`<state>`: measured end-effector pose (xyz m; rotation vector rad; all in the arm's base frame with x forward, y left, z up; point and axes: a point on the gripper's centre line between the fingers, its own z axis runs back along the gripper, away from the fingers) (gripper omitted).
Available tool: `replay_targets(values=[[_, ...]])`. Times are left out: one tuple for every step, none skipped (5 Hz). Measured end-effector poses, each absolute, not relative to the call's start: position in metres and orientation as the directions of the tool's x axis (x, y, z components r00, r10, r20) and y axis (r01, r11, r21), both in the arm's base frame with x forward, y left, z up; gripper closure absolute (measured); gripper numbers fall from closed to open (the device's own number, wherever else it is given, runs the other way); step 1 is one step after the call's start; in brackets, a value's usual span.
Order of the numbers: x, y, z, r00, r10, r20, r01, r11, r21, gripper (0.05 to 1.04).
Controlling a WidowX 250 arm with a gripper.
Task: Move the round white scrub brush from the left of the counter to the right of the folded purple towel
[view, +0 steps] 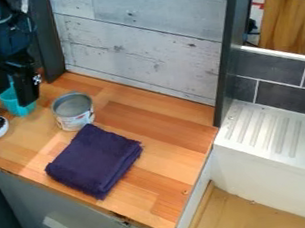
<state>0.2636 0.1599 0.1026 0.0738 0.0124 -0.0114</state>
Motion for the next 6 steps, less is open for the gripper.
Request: replay_targets(values=[[0.262, 0.159, 0.095, 0.999, -0.011, -0.035, 0.013, 0.998, 0.059, 0.082], [0.264, 0.164, 0.096, 0.999, -0.018, -0.049, 0.021, 0.997, 0.071, 0.082], [0.264, 0.173, 0.096, 0.998, -0.022, -0.059, 0.03, 0.991, 0.128, 0.082], [0.263, 0.183, 0.09, 0.995, 0.005, -0.098, 0.012, 0.985, 0.17, 0.082], [0.26, 0.197, 0.086, 0.993, 0.036, -0.116, -0.013, 0.981, 0.191, 0.082], [0.258, 0.212, 0.08, 0.989, 0.072, -0.126, -0.047, 0.981, 0.19, 0.082]])
